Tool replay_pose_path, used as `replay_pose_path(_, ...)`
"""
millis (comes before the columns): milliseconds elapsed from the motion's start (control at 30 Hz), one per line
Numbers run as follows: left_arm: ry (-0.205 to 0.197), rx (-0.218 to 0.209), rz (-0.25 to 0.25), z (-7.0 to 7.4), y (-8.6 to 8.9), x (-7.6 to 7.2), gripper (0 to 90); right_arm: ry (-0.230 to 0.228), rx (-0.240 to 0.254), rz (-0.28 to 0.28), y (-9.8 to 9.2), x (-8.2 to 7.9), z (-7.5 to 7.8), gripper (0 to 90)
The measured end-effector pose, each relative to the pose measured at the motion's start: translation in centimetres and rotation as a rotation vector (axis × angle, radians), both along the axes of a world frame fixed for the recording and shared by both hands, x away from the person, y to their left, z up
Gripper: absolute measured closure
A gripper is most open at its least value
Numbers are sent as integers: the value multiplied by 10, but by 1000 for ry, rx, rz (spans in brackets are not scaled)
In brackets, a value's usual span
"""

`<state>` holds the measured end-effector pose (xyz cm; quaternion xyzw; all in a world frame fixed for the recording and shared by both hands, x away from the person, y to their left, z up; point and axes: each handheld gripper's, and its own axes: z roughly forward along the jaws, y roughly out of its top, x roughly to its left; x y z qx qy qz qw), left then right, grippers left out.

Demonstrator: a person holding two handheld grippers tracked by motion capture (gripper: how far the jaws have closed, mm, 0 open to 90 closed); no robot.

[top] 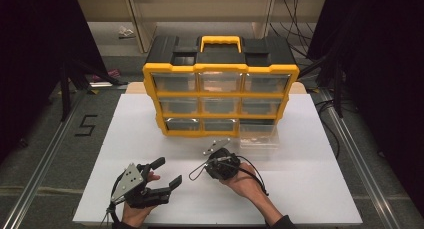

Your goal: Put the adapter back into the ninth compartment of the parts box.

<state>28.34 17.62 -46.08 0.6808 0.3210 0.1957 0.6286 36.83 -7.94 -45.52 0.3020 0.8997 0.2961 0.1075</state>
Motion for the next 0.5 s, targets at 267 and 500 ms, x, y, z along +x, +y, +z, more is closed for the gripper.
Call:
replay_pose_path(267,-1,0,-5,0,-1,0,184,-36,66,-1,-8,-8,5,765)
replay_pose_path(500,-5,-1,-8,0,-1,-1,183,-80,102,14,-13,-15,15,765)
